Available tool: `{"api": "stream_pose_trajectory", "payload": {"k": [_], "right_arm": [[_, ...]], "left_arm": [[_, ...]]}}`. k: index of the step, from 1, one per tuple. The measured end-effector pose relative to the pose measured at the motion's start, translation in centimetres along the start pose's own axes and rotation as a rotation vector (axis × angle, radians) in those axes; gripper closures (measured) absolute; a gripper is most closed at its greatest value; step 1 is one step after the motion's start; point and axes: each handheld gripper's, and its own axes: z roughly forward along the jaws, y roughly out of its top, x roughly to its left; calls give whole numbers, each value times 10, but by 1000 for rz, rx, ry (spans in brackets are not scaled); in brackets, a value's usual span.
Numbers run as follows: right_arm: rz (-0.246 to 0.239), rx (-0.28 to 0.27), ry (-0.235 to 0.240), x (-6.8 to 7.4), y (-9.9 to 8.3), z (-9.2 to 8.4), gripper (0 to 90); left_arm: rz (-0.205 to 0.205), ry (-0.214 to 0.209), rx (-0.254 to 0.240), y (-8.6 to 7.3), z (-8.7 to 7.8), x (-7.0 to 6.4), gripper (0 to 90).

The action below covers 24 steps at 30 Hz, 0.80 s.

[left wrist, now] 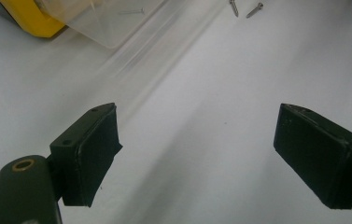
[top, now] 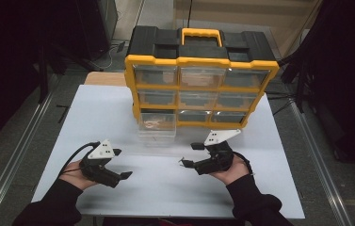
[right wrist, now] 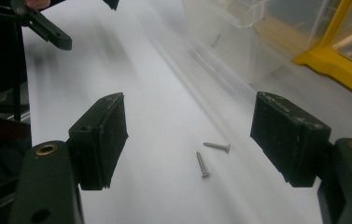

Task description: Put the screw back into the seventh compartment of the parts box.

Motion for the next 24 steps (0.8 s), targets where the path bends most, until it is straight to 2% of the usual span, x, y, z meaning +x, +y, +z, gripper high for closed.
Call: {"api": "stream_pose_trajectory", "payload": {"k": [4, 9, 24], "right_arm": [[-12, -3, -2, -1, -4, 3, 285], [-3, 7, -10, -4, -7, 7, 293], [-7, 64, -33, -7, -14, 25, 309]], "left_arm": [[1, 0, 1, 0, 0, 0, 140], [2, 0, 1, 0, 0, 0, 140], [3, 1, -2, 0, 0, 0, 140]]}}
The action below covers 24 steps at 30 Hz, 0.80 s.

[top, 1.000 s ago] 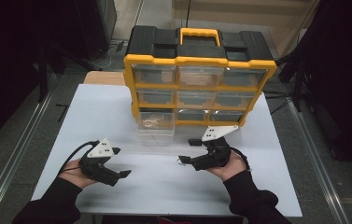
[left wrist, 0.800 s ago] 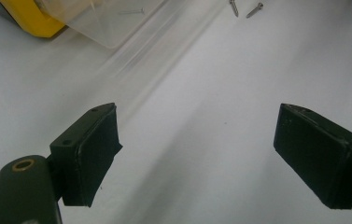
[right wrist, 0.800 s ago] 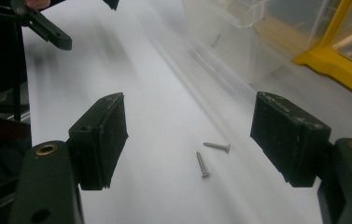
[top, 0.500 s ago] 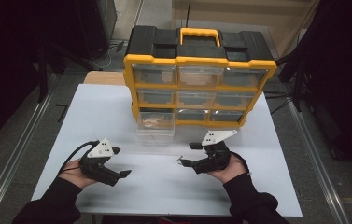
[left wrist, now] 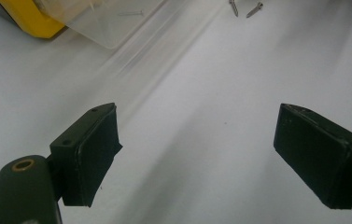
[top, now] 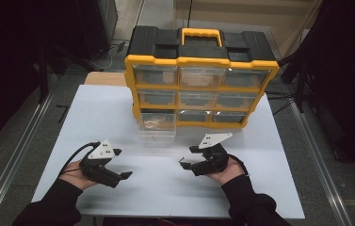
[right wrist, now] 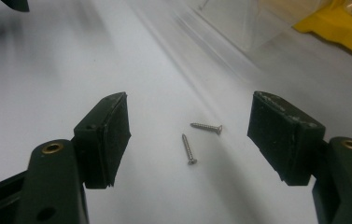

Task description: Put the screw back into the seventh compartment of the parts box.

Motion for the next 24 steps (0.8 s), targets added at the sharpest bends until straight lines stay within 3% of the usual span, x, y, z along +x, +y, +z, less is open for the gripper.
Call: {"api": "stream_pose_trajectory", "payload": {"k": [24], "right_arm": [[-31, 134, -7, -1, -7, 24, 367]], "left_arm": [[0, 2, 0, 0, 0, 0, 140]]}}
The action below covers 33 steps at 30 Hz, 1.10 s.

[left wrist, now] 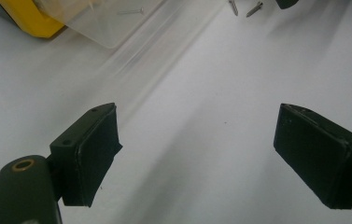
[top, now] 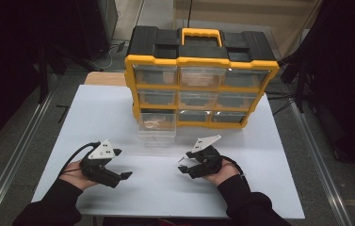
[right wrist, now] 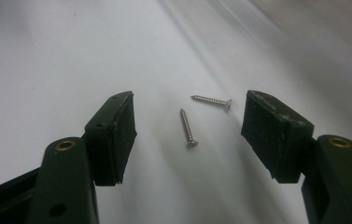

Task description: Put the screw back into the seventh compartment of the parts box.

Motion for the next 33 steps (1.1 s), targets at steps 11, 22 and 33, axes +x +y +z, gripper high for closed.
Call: {"api": "stream_pose_trajectory", "payload": {"k": [11, 22, 33], "right_arm": [[-56, 19, -20, 4, 0, 4, 511], [-110, 43, -52, 11, -1, 10, 654], [-13, 38, -15, 8, 0, 12, 889]], "left_arm": [[-1, -2, 4, 0, -1, 0, 140], [-1, -1, 4, 0, -1, 0, 140], [0, -2, 0, 0, 0, 0, 140]]}}
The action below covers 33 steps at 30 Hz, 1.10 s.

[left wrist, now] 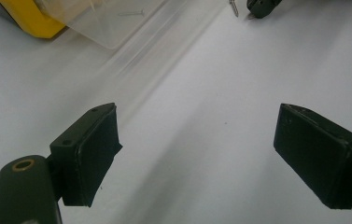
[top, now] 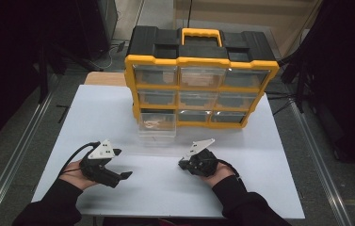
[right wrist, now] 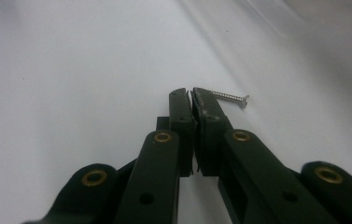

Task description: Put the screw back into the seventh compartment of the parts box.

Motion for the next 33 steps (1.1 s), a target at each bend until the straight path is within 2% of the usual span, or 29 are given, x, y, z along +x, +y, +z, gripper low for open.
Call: {"api": "stream_pose_trajectory", "payload": {"k": [5, 8, 11, 16, 28, 33], "right_arm": [[33, 20, 27, -5, 4, 0, 892], [74, 32, 43, -6, 5, 0, 892], [91, 36, 43, -9, 6, -1, 893], [137, 41, 70, -11, 7, -3, 893], [179, 6, 75, -16, 13, -13, 893], [175, -1, 76, -16, 15, -15, 893]], "left_arm": [[-1, 0, 2, 0, 0, 1, 140], [0, -1, 3, 0, 0, 0, 140], [0, 0, 3, 0, 0, 0, 140], [0, 0, 3, 0, 0, 0, 140], [2, 1, 4, 0, 0, 0, 140], [2, 1, 5, -1, 1, 0, 140]]}}
